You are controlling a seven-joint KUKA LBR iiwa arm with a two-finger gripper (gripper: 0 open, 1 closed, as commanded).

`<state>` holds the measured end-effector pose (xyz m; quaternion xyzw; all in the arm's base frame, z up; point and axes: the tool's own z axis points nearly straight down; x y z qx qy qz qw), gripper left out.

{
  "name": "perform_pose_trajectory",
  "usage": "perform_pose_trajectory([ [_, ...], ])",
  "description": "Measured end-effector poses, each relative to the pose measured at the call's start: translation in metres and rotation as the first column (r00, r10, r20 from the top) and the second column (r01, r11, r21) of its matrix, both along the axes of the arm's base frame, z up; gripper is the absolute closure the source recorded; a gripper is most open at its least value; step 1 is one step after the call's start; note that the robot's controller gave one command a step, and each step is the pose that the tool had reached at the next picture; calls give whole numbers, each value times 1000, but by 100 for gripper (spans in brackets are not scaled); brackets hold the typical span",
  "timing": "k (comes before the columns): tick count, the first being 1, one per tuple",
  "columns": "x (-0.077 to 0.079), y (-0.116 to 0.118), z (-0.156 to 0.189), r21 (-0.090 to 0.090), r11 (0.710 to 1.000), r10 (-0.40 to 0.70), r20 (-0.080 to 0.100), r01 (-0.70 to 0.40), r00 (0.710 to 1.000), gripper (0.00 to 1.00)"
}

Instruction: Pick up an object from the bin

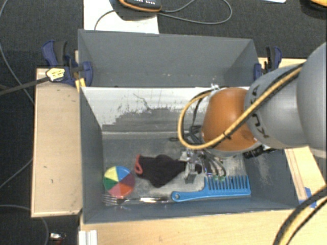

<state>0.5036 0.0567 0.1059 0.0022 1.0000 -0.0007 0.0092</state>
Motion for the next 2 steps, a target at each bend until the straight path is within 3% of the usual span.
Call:
perform_pose_trajectory([
  [1, -5, 11, 54, 0, 999, -38, -8, 38, 999, 100],
  [2, -4, 6, 116, 1, 999, -51, 1, 51, 999, 100],
])
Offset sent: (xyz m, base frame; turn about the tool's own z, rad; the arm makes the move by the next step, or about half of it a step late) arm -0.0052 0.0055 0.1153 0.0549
